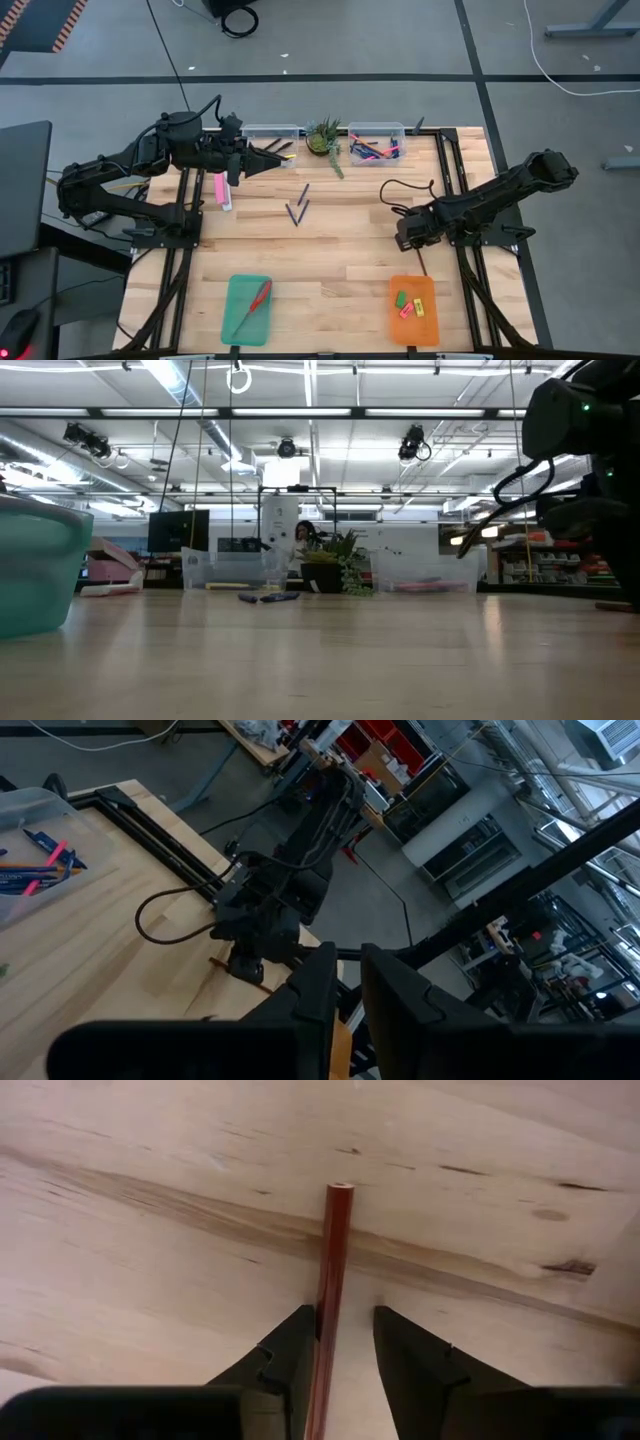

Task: Sort crayons/erasers/pens/pencils in bins
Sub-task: Put the brown pencil into the right transparent bin

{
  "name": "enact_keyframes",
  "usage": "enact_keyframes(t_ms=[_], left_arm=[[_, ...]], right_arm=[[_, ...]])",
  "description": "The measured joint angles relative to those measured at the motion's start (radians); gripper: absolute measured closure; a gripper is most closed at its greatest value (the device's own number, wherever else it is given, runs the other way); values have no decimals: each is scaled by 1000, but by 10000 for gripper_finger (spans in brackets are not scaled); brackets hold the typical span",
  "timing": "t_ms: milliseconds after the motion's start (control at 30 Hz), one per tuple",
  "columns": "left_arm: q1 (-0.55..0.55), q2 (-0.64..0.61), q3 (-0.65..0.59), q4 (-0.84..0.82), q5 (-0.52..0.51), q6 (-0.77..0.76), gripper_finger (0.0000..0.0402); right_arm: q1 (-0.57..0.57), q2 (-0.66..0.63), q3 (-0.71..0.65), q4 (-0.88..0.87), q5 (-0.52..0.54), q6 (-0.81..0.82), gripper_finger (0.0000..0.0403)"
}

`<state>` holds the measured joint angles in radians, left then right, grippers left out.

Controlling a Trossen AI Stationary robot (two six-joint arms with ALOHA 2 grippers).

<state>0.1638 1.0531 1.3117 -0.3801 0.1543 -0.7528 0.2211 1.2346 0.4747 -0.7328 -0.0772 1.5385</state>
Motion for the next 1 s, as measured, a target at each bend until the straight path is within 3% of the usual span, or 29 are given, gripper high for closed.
enact_keyframes(t_ms=[133, 333, 433, 700, 1000], left_arm=[[0, 0, 0, 0, 0, 0, 344], [0, 0, 0, 0, 0, -2, 351], [0, 0, 0, 0, 0, -2, 349], [0, 0, 0, 0, 0, -20, 353], [0, 0, 0, 0, 0, -31, 354]], right_arm=[[-2, 0, -1, -4, 33, -6, 307], [-2, 0, -2, -6, 84, -31, 368], [-5, 1, -2, 13, 193, -58, 389], [-78, 3, 91, 3, 305, -186, 398], [-300, 3, 311, -2, 440, -528, 400]])
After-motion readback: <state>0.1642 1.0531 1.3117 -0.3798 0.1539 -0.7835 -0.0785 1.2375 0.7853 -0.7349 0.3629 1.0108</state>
